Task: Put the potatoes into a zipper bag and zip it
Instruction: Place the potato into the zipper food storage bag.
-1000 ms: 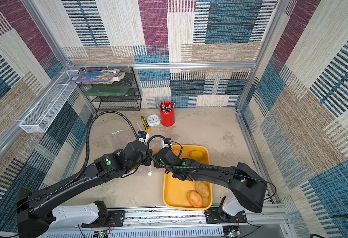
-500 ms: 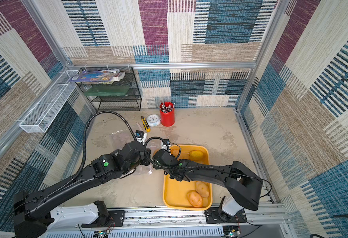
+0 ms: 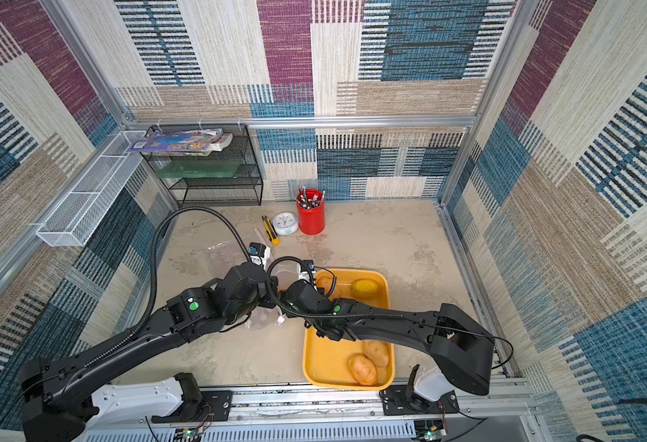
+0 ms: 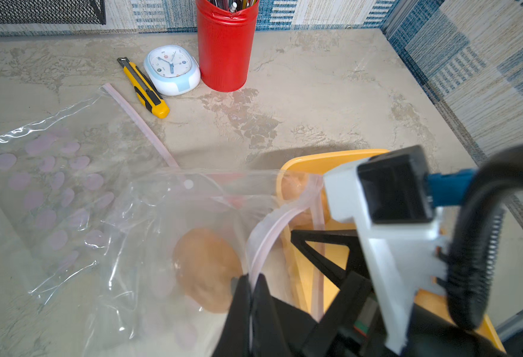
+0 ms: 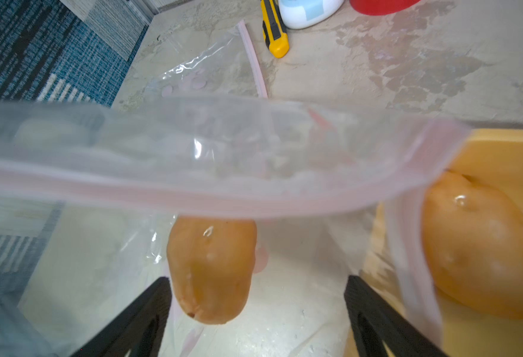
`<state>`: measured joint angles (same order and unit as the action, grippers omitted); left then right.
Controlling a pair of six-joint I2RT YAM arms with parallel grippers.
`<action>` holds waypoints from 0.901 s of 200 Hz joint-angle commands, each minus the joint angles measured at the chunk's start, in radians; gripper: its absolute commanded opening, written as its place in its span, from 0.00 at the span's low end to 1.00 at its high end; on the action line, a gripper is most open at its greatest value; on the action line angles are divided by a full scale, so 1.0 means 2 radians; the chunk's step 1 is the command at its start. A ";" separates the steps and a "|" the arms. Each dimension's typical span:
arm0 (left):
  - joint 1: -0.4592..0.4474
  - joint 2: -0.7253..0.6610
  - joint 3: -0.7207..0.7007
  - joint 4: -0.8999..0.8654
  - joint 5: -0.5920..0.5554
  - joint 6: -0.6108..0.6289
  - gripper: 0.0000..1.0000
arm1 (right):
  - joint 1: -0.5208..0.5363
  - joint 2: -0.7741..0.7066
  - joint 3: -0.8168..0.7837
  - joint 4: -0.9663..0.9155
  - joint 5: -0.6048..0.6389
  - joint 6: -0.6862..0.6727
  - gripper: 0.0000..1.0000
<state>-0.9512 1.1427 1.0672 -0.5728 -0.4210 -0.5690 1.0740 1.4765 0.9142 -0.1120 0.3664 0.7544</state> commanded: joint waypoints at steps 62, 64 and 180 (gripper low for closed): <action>0.001 0.015 -0.002 0.007 -0.011 -0.004 0.00 | -0.001 -0.110 -0.055 0.024 -0.021 0.001 0.88; 0.002 0.015 -0.002 0.007 -0.011 -0.004 0.00 | -0.001 -0.113 -0.056 0.023 -0.022 0.002 0.88; 0.002 0.019 -0.003 0.004 -0.014 -0.007 0.00 | -0.074 -0.331 -0.181 -0.032 0.059 -0.007 0.96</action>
<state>-0.9485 1.1873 1.0622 -0.5724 -0.4240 -0.5694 0.9871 0.8478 0.5991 -0.1566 0.4385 0.7582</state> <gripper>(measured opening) 0.050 0.956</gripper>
